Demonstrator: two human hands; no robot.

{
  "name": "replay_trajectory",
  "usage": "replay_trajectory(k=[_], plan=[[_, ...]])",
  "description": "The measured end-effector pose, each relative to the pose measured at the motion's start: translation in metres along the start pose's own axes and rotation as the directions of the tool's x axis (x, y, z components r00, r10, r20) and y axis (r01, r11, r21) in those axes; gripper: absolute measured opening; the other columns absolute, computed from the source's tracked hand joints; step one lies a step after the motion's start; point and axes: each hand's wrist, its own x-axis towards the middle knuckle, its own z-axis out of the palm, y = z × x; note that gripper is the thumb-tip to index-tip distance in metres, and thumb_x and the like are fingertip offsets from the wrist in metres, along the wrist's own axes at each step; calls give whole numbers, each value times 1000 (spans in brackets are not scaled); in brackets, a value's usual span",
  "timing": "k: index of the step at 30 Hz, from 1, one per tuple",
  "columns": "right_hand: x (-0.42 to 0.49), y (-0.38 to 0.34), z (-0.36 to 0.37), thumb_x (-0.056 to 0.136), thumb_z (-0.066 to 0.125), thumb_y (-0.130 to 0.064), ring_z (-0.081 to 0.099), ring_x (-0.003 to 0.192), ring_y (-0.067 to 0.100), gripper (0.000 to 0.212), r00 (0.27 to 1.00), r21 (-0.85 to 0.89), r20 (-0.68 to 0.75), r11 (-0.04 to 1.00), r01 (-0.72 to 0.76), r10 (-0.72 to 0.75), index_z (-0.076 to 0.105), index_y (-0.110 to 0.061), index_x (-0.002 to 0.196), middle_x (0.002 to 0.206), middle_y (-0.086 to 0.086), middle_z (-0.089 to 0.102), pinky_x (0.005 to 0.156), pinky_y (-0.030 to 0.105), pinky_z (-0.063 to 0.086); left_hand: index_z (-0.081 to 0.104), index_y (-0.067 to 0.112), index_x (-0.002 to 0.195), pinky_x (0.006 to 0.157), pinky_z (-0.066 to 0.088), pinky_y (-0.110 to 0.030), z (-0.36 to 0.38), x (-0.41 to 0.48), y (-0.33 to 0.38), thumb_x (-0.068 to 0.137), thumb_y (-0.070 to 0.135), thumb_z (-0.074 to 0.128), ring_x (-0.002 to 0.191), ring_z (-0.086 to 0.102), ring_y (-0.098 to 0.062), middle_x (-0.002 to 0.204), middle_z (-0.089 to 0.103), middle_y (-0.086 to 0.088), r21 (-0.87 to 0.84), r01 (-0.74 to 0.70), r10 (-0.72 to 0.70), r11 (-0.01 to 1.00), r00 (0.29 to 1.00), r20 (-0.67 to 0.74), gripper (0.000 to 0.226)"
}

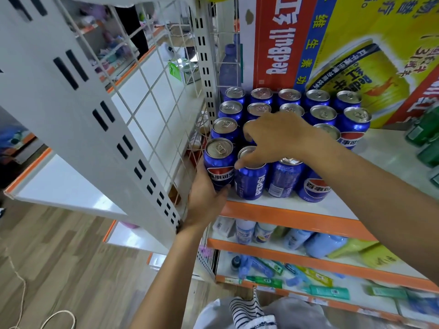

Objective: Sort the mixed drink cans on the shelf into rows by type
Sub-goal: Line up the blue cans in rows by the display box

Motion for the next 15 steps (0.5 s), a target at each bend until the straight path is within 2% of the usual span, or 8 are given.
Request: replay_trajectory(k=[2, 4, 7, 8, 10, 11, 13, 15], plan=[[-2, 0, 4, 74, 54, -72, 51, 65, 16, 62, 999, 43, 39, 999, 10, -12, 57, -12, 84, 81, 1, 57, 53, 31, 38, 23, 25, 145, 77, 33, 7, 0, 1, 1, 76, 6, 72, 108, 45, 8, 121, 49, 19, -1, -2, 2, 1000, 1000, 5, 87], [-2, 0, 8, 77, 58, -66, 55, 69, 20, 55, 998, 109, 43, 993, 49, -54, 59, -11, 80, 87, 4, 58, 52, 31, 38, 27, 23, 143, 82, 34, 4, 0, 2, 0, 73, 8, 75, 110, 47, 5, 122, 49, 18, 15, -16, 16, 1000, 1000, -14, 87], [-3, -1, 5, 79, 64, -54, 61, 79, 24, 46, 991, 144, 72, 984, 105, -117, 65, -10, 93, 93, 7, 63, 54, 30, 39, 32, 21, 142, 101, 40, -22, 0, 3, 1, 70, 16, 78, 122, 47, -10, 133, 49, 4, 80, -22, 28, 997, 997, -71, 86], [-5, 0, 3, 80, 66, -50, 62, 86, 25, 45, 986, 157, 94, 980, 121, -137, 66, -10, 101, 97, 8, 64, 56, 28, 40, 28, 21, 145, 103, 38, -25, 0, 2, 4, 70, 16, 78, 124, 44, -11, 136, 47, 1, 98, -21, 29, 995, 996, -89, 90], [-6, 0, 2, 82, 68, -41, 59, 100, 24, 45, 975, 184, 126, 970, 156, -181, 63, -10, 114, 108, 7, 63, 63, 29, 42, 17, 21, 150, 96, 34, -24, -2, 0, 11, 71, 17, 77, 126, 41, -16, 138, 45, -4, 186, -31, 59, 982, 988, -143, 99], [-6, 1, 2, 82, 69, -37, 57, 107, 23, 46, 970, 200, 132, 964, 174, -202, 61, -11, 120, 114, 5, 62, 70, 29, 43, 15, 23, 150, 92, 37, -28, -4, -1, 15, 71, 18, 78, 124, 44, -20, 136, 48, -5, 250, -49, 92, 967, 982, -164, 101], [-6, 2, 0, 80, 72, -28, 51, 116, 20, 51, 961, 221, 135, 953, 209, -242, 57, -16, 128, 122, 0, 59, 86, 27, 42, 19, 26, 149, 87, 38, -29, -9, 0, 19, 71, 21, 79, 120, 50, -23, 131, 54, -4, 337, -81, 144, 938, 975, -167, 99], [-4, 3, 3, 79, 71, -18, 48, 119, 20, 53, 952, 211, 137, 947, 243, -275, 56, -21, 129, 125, -2, 57, 96, 35, 43, 25, 26, 147, 85, 33, -23, -13, 1, 21, 72, 19, 79, 118, 52, -21, 129, 57, -1, 351, -101, 159, 931, 977, -143, 94]])
